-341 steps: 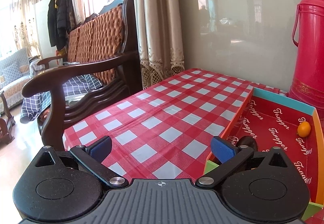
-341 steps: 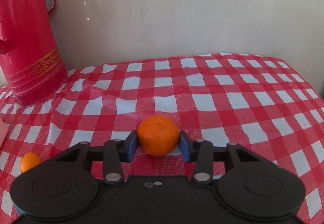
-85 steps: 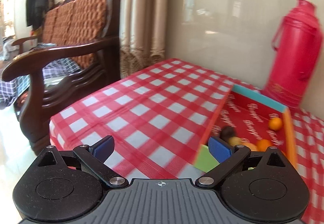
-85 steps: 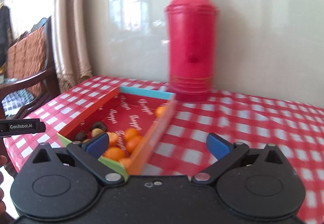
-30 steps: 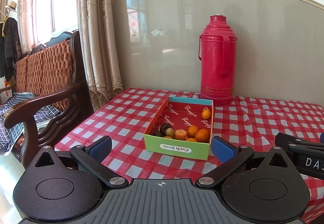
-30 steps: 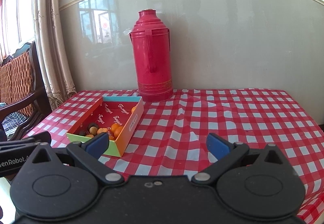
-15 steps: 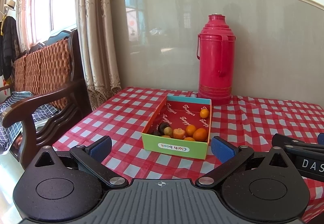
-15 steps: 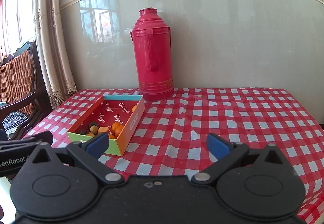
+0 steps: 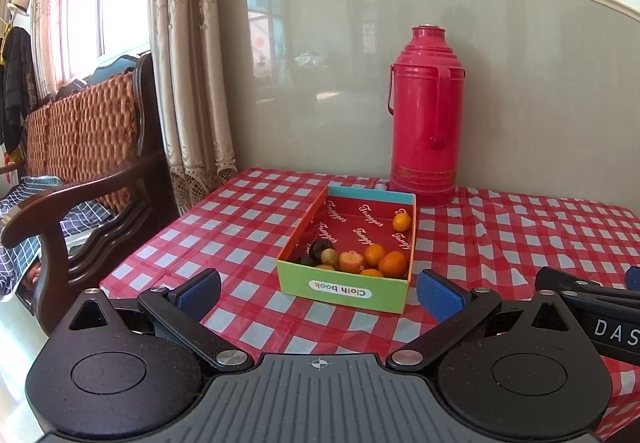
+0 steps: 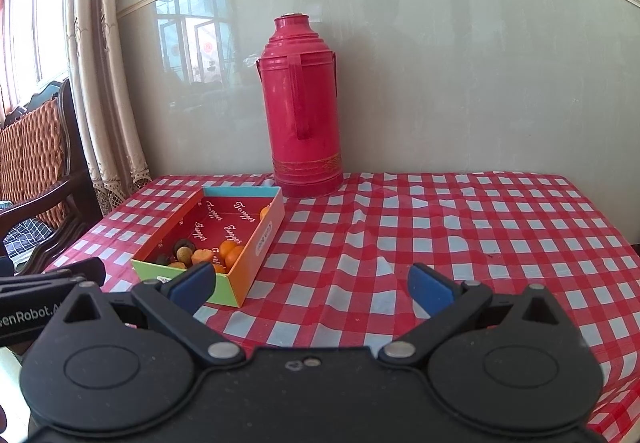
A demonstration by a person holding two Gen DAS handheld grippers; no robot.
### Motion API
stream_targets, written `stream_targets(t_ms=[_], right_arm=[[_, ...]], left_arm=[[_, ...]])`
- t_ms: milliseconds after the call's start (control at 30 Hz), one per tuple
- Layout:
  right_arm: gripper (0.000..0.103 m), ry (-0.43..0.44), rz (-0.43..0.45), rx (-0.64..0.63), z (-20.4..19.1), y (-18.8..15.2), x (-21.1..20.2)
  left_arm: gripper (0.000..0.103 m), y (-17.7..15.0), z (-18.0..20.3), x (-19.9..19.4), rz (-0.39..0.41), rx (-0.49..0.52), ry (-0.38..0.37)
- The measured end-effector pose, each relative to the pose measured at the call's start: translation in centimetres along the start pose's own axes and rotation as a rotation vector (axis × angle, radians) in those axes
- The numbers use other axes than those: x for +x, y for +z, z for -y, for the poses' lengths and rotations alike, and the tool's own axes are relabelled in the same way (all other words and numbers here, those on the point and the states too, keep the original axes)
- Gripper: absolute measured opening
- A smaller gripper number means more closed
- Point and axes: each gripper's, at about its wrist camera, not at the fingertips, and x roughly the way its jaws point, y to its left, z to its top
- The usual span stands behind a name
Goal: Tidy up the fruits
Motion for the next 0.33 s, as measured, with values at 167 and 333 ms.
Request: stream_targets(t_ms=[167,333], right_arm=[[0.097,-0.005,0.001,0.006,0.31,-0.05,0.12],[0.097,-0.008,0.000,0.015,0.65,-0.05,0.25]], left_arm=[[0.103,-0.02,0.15,0.14,0.010,0.007,-0.019],[0.103,0.08,0.28,0.34,0.007,0.013,-0.031]])
